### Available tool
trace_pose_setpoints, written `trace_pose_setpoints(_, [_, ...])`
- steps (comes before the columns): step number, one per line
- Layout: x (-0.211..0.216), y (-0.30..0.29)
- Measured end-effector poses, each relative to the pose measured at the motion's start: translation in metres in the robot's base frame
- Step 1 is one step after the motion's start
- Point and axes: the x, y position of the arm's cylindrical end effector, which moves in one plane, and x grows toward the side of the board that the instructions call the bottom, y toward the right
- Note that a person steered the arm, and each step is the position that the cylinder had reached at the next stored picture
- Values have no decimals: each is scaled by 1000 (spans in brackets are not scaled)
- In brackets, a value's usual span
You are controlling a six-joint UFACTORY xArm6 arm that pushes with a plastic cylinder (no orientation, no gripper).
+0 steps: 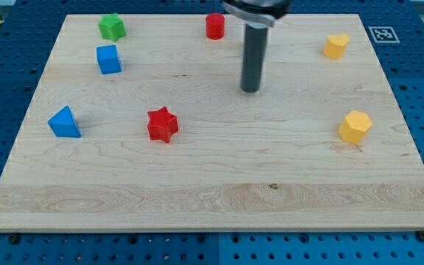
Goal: Push the yellow hexagon above the yellow heart
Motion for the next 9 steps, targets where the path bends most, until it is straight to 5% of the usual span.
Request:
trace_pose_setpoints(3, [17, 152])
trace_pose_setpoints(5, [111, 213])
trace_pose_setpoints(6, [121, 179])
trace_pose_setpoints(8, [24, 79])
trace_pose_setpoints(9, [30, 79])
